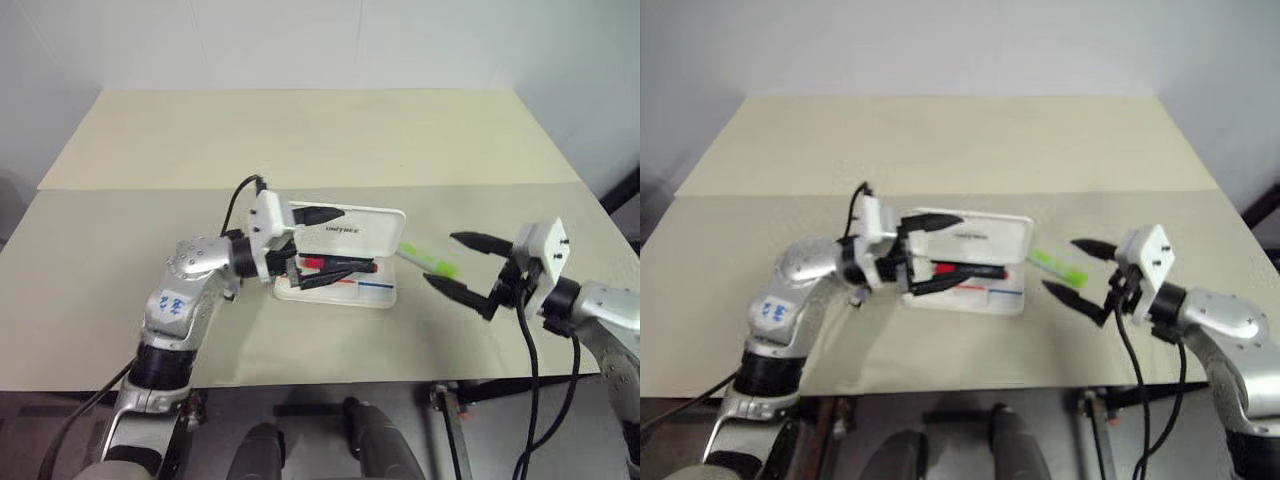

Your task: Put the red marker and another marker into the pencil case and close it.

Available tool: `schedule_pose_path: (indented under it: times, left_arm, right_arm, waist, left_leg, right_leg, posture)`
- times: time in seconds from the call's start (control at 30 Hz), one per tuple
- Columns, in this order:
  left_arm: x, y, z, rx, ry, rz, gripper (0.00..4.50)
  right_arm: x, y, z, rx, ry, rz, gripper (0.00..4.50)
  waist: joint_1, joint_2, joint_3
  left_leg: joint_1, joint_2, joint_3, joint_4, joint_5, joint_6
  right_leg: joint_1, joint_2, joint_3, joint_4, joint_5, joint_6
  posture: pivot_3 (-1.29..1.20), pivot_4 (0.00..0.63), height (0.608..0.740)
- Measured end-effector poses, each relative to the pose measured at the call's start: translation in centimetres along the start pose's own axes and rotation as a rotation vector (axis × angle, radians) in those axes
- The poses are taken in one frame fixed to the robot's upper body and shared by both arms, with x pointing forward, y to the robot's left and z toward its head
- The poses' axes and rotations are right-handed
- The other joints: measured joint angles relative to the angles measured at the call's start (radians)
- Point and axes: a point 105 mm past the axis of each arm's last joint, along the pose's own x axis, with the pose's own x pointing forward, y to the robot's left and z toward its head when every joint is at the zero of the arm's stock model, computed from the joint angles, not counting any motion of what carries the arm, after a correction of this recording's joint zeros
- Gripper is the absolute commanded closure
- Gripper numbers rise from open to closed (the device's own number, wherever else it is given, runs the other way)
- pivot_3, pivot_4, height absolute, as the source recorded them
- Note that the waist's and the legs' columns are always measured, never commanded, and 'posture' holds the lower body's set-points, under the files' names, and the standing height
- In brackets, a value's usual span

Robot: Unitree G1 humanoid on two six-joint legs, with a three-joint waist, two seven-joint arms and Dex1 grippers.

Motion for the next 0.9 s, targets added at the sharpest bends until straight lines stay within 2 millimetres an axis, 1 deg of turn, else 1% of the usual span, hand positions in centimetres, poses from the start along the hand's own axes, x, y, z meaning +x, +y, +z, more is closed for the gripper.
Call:
schedule_pose_path:
  times: [0.23,0.33,0.47,0.6,0.73,0.8,0.9]
  left_arm:
    - [-3.6,-2.2,-1.2,-0.070,0.057,-0.043,0.04]
    - [-4.4,-2.5,-1.3,-0.079,0.067,-0.057,0.04]
    - [-6.0,-2.3,-0.6,-0.060,0.047,-0.035,0.04]
    - [-8.1,-2.8,-0.9,-0.076,0.091,-0.032,0.04]
    - [-9.1,-2.6,-0.5,-0.037,0.090,-0.021,0.04]
    - [-9.7,-2.2,-0.3,-0.015,0.094,-0.003,0.04]
    - [-10.1,-1.8,-0.1,0.011,0.095,0.006,0.04]
  right_arm:
    - [2.3,-2.5,-2.3,0.024,0.109,0.035,0.00]
    - [3.0,-3.1,-3.2,0.036,0.161,0.065,0.00]
    - [3.8,-4.3,-4.1,0.057,0.199,0.064,0.00]
    - [4.1,-5.1,-4.9,0.056,0.226,0.059,0.00]
    - [4.3,-5.2,-6.2,0.086,0.269,0.057,0.00]
    - [4.3,-5.2,-6.3,0.088,0.279,0.063,0.00]
    - [4.3,-5.1,-6.5,0.099,0.297,0.067,0.00]
  waist:
    - [-0.008,0.000,0.000]
    - [-0.008,0.000,0.000]
    - [-0.008,0.000,0.000]
    - [-0.011,0.001,0.000]
    - [-0.017,0.001,0.000]
    - [-0.019,0.001,0.000]
    - [-0.027,0.001,0.000]
  left_leg:
    - [0.001,0.000,0.001,0.000,0.000,0.000]
    - [0.001,0.000,0.001,0.000,0.000,0.000]
    - [0.001,0.000,0.000,0.000,0.000,0.001]
    - [0.001,0.001,0.000,0.000,-0.002,0.002]
    - [0.001,0.001,0.000,0.000,-0.002,0.002]
    - [0.001,0.001,0.000,0.000,-0.002,0.002]
    - [0.001,0.001,0.000,0.000,-0.002,0.002]
  right_leg:
    - [-0.001,0.000,0.001,0.000,0.000,-0.001]
    - [-0.001,0.000,0.001,-0.001,0.000,-0.001]
    - [-0.003,0.000,0.001,0.000,0.001,0.001]
    - [-0.004,0.000,0.000,0.000,0.001,0.004]
    - [-0.004,0.000,0.000,0.000,0.001,0.004]
    - [-0.004,0.000,0.000,0.000,0.001,0.003]
    - [-0.004,0.000,0.001,0.000,0.001,0.004]
  posture:
    - [0.00,0.150,0.740]
    - [0.00,0.150,0.740]
    - [0.00,0.150,0.740]
    - [0.00,0.150,0.740]
    - [0.00,0.150,0.740]
    - [0.00,0.150,0.740]
    - [0.00,0.150,0.740]
